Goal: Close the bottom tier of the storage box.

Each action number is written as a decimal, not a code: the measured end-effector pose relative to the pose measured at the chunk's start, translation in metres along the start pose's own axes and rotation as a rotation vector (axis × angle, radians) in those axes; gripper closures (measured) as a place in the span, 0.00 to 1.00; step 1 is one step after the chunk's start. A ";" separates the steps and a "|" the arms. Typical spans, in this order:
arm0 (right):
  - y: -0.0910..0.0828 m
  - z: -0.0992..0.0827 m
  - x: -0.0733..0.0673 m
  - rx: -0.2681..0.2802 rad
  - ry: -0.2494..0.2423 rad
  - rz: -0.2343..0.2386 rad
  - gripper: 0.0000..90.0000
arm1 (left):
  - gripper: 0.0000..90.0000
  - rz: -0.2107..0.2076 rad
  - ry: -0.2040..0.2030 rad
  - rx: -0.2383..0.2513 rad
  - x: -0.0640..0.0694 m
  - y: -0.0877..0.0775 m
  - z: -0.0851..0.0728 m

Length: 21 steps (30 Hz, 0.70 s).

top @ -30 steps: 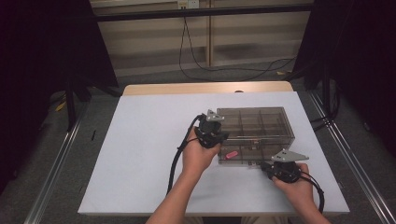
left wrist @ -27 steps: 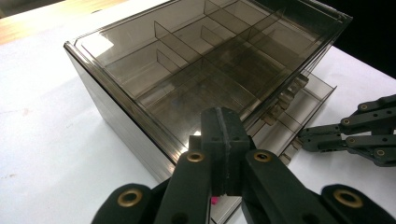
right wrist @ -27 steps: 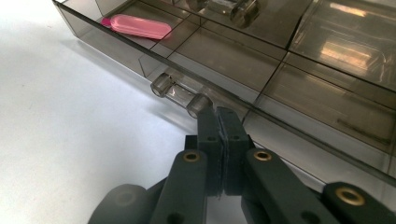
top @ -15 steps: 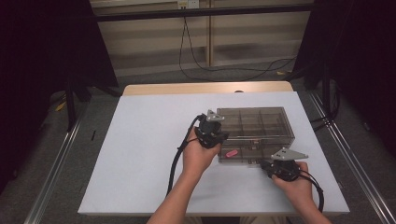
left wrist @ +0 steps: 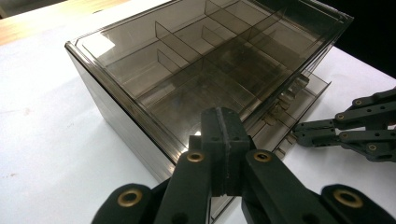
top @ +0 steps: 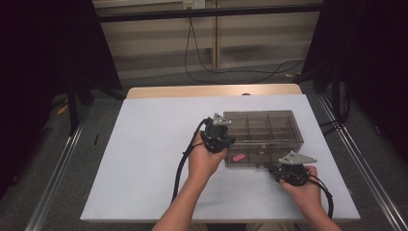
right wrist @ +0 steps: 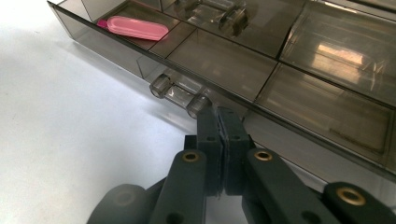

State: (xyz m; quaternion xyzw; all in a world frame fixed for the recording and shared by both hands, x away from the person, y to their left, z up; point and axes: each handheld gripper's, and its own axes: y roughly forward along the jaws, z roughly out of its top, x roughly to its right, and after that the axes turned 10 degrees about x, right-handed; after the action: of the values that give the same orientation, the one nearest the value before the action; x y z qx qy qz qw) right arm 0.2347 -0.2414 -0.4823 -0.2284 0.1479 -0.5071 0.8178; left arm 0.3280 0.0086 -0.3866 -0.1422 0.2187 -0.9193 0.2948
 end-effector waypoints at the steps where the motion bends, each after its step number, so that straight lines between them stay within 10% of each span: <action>1: 0.000 0.000 0.000 0.001 -0.001 0.000 0.99 | 1.00 0.002 0.002 -0.001 0.000 0.000 0.000; 21: 0.005 0.002 0.002 0.009 0.004 -0.011 0.98 | 1.00 0.011 0.006 0.006 0.001 0.000 -0.001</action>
State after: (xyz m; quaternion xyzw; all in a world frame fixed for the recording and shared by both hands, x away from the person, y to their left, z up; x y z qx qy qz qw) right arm 0.2399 -0.2406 -0.4829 -0.2246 0.1462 -0.5126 0.8157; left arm 0.3269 0.0086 -0.3871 -0.1373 0.2177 -0.9187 0.2997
